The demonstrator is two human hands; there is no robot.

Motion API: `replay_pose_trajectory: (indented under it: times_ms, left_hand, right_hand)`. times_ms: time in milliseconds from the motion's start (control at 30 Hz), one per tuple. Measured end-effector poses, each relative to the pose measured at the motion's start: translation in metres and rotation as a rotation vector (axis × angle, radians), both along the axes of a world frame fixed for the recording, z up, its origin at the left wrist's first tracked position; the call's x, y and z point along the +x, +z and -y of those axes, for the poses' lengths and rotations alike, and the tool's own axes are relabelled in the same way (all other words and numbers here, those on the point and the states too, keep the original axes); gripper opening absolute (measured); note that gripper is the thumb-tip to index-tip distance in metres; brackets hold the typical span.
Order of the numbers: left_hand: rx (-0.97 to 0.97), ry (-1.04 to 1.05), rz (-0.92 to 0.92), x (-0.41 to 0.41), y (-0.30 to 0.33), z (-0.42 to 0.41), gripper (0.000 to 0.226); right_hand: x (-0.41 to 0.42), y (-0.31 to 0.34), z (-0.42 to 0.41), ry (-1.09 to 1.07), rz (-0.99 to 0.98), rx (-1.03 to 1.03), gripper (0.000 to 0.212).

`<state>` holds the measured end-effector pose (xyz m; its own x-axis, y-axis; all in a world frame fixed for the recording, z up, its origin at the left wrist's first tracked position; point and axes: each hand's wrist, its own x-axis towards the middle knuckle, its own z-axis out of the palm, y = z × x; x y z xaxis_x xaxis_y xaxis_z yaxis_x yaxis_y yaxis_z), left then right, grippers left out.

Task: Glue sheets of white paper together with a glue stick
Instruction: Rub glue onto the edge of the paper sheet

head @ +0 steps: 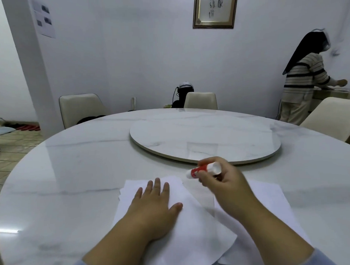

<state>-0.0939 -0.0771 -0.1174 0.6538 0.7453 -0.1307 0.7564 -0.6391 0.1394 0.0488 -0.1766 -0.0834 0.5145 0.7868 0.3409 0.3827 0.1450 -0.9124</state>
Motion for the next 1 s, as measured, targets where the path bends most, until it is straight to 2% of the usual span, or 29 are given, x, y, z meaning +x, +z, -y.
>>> replay_pose_trajectory:
  times_ms: [100, 200, 333, 533, 767, 900, 1000]
  left_hand:
    - [0.005, -0.019, 0.015, 0.000, 0.000, -0.002, 0.068]
    - [0.000, -0.029, 0.008, 0.001, 0.000, -0.002, 0.065]
    - [-0.016, -0.025, 0.018, 0.000, 0.001, -0.002, 0.058]
    - [-0.021, -0.024, 0.004, 0.001, 0.002, -0.005, 0.059]
    - [-0.038, -0.021, 0.010, -0.001, 0.001, -0.007, 0.072]
    - [-0.064, -0.050, 0.000, -0.002, 0.005, -0.009, 0.073]
    - [-0.083, -0.150, -0.011, -0.010, 0.016, -0.021, 0.062]
  right_hand:
    - [-0.008, -0.010, -0.015, 0.095, 0.188, -0.175, 0.015]
    - [-0.007, -0.010, -0.031, 0.099, 0.323, -0.250, 0.019]
    - [-0.006, -0.010, -0.040, 0.102, 0.314, -0.297, 0.017]
    - [0.001, 0.012, -0.009, 0.171, 0.345, -0.346, 0.009]
    - [0.011, 0.026, 0.021, 0.357, 0.305, -0.509, 0.045]
    - [0.016, 0.031, 0.031, 0.502, 0.170, -0.527, 0.022]
    - [0.030, 0.032, 0.035, 0.520, -0.080, -0.264, 0.024]
